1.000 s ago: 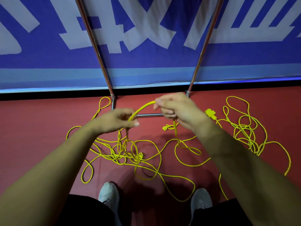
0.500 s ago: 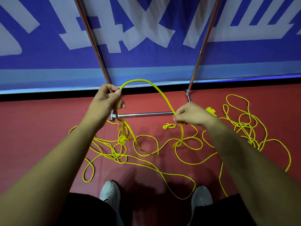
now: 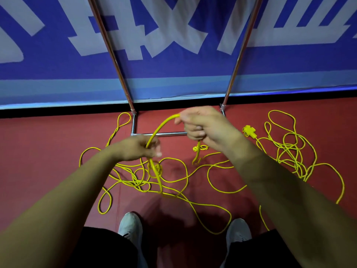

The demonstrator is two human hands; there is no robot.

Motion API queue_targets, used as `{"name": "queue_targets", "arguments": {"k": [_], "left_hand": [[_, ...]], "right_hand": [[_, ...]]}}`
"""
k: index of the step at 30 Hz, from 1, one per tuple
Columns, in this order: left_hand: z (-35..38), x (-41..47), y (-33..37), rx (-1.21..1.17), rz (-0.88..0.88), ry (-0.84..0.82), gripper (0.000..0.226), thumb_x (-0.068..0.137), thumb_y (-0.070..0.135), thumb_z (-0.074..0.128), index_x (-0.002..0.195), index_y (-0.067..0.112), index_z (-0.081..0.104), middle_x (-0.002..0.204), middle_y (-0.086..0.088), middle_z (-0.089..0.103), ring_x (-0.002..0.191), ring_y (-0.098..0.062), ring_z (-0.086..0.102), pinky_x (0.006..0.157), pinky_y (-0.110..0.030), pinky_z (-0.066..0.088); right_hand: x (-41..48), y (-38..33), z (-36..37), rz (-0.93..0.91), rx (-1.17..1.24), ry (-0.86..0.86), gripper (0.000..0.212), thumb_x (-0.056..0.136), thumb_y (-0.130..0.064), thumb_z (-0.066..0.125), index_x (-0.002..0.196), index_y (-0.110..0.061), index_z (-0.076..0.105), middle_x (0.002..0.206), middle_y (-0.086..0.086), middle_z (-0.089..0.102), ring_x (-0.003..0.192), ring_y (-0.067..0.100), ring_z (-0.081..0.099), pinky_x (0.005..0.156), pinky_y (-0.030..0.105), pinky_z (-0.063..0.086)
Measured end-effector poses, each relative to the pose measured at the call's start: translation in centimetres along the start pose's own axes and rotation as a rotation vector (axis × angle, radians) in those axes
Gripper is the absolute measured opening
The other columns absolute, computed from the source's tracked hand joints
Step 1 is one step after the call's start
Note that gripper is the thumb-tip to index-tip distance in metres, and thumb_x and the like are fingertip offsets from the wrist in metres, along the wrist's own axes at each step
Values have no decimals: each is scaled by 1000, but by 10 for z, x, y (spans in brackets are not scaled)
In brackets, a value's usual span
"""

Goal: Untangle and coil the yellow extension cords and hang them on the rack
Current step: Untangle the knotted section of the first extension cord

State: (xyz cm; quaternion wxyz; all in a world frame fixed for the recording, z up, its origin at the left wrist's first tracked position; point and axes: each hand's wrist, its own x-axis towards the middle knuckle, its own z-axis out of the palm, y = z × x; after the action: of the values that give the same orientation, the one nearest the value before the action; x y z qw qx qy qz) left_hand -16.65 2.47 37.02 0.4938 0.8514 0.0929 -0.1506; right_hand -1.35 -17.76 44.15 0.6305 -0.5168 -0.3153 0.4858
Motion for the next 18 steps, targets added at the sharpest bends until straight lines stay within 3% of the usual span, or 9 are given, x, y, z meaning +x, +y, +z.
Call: {"name": "queue_targets", "arguments": {"k": [2,5,9,12,14,16,18], "left_hand": [[0,-1,-26,101,-133,-9,22,92,37,66,80,18,64,75,-1,62,71,-8,55,79,-31,47],[-8,-6,-40,196,-181,233,18,96,26,62,79,28,66,77,5,68,69,2,59,81,-29,47],[-18,-15,-17,91,-85,475,22,102,20,53,83,23,63,70,8,65,63,3,55,70,-21,43],[-26,-22,7,-61,68,586,14,102,13,52,91,21,57,60,7,61,56,-6,54,58,-19,44],[-26,-24,21,-161,121,537,9,100,14,55,93,15,49,56,1,58,52,-16,51,52,-26,42],[-20,-24,35,-174,158,451,13,98,16,56,91,12,46,54,-3,56,53,-22,49,52,-31,40],[-13,-21,46,-155,186,373,15,95,19,58,89,11,47,54,-3,56,54,-22,51,55,-32,42]], "right_hand": [[-2,-1,-7,-51,142,25,18,95,-10,51,89,3,62,47,-6,27,37,5,22,45,25,12],[-1,11,-18,-37,179,166,18,97,-10,49,92,2,62,48,-4,31,39,8,26,45,24,18],[2,27,-40,107,-332,430,23,95,-8,50,80,-7,67,52,3,48,43,16,47,50,27,33],[-3,36,-52,367,-729,358,20,91,-10,51,82,-5,68,65,6,64,60,22,60,57,28,42],[-6,39,-46,391,-929,260,22,88,-9,58,108,-9,66,91,1,66,80,18,61,63,26,44],[-4,38,-30,246,-859,164,58,85,-3,66,139,-14,48,121,0,58,107,16,59,76,19,46],[0,37,-8,125,-605,66,56,86,1,68,137,-9,49,121,7,61,109,16,59,87,20,47]]}}
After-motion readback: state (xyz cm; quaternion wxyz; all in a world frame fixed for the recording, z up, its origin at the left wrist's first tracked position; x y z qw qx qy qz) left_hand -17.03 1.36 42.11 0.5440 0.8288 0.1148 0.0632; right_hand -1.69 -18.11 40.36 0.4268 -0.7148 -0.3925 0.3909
